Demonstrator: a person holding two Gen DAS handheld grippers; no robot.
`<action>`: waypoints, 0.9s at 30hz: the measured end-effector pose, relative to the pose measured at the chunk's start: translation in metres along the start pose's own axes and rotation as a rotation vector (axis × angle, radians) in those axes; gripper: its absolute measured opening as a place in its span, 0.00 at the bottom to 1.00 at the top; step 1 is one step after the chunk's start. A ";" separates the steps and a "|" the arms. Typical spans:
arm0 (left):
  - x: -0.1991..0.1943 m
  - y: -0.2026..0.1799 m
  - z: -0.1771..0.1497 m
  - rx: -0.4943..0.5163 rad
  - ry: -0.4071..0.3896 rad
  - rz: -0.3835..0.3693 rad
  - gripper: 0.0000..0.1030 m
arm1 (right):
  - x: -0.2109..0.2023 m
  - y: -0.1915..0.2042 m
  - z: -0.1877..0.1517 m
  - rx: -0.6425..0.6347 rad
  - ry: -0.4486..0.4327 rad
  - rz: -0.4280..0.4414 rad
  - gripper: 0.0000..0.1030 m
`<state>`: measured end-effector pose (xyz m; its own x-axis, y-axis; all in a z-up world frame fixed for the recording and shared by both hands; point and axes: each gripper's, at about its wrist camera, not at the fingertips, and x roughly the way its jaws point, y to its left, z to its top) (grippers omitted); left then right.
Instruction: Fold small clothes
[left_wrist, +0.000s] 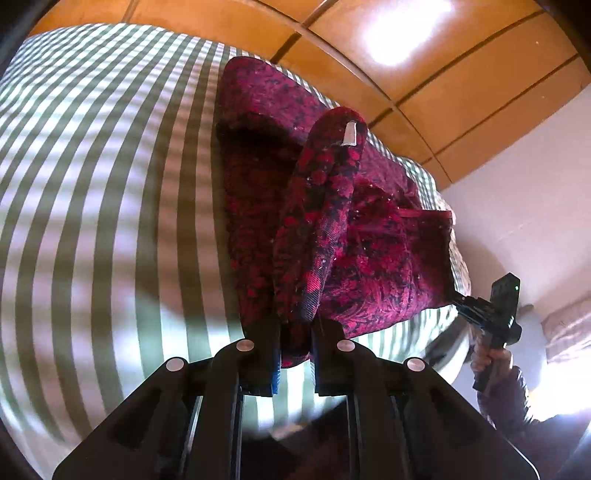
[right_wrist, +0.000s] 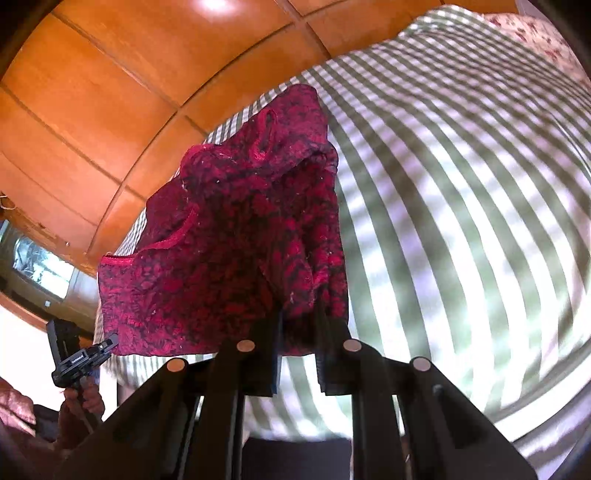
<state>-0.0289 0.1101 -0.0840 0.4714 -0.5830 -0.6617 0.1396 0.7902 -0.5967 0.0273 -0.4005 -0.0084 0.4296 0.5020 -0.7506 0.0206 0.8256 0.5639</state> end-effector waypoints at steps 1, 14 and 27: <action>-0.004 -0.001 -0.008 0.003 0.007 0.001 0.10 | -0.003 -0.001 -0.005 -0.001 0.011 0.000 0.13; -0.029 -0.032 0.014 0.156 -0.144 0.238 0.62 | -0.012 0.060 0.020 -0.229 -0.135 -0.169 0.46; 0.025 -0.053 0.051 0.309 -0.080 0.251 0.17 | 0.057 0.096 0.030 -0.461 -0.110 -0.360 0.17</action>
<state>0.0197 0.0629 -0.0459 0.5884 -0.3574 -0.7253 0.2605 0.9330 -0.2485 0.0808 -0.3004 0.0129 0.5596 0.1604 -0.8131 -0.2017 0.9780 0.0541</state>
